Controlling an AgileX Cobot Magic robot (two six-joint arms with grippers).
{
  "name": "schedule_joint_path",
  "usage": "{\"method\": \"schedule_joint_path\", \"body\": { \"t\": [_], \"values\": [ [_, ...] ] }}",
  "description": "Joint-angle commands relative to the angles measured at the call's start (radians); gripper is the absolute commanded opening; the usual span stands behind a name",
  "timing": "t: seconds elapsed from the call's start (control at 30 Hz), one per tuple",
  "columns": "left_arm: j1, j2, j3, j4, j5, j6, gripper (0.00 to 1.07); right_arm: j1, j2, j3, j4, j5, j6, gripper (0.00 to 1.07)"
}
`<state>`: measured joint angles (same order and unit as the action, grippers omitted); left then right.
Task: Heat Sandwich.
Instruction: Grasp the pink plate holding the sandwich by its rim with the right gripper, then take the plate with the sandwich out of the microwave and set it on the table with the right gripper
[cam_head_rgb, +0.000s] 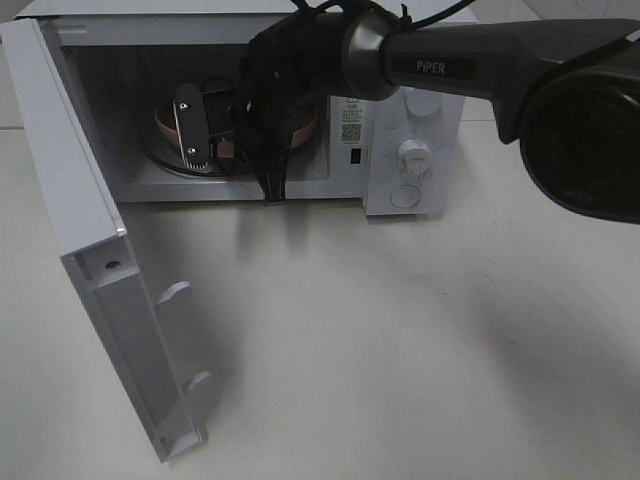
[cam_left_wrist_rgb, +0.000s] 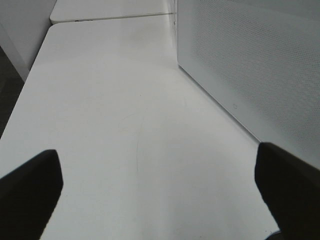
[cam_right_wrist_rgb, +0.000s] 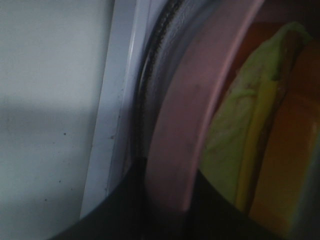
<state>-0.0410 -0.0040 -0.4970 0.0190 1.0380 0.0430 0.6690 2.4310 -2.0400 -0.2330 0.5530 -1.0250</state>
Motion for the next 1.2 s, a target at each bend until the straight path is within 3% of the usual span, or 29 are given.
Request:
{"method": "schedule_joint_path", "body": {
  "t": [0.03, 0.43, 0.67, 1.2],
  "values": [
    [0.001, -0.022, 0.004, 0.003, -0.011, 0.0, 1.03, 0.007, -0.011, 0.032, 0.015, 0.037, -0.005, 0.0],
    [0.001, -0.022, 0.004, 0.003, -0.011, 0.0, 1.03, 0.03, -0.074, 0.133, -0.018, 0.038, -0.071, 0.0],
    [0.001, -0.022, 0.004, 0.003, -0.011, 0.0, 1.03, 0.03, -0.181, 0.32, -0.024, -0.151, -0.158, 0.0],
    [0.001, -0.022, 0.004, 0.003, -0.011, 0.0, 1.03, 0.03, -0.329, 0.557, -0.055, -0.375, -0.186, 0.0]
  ]
}}
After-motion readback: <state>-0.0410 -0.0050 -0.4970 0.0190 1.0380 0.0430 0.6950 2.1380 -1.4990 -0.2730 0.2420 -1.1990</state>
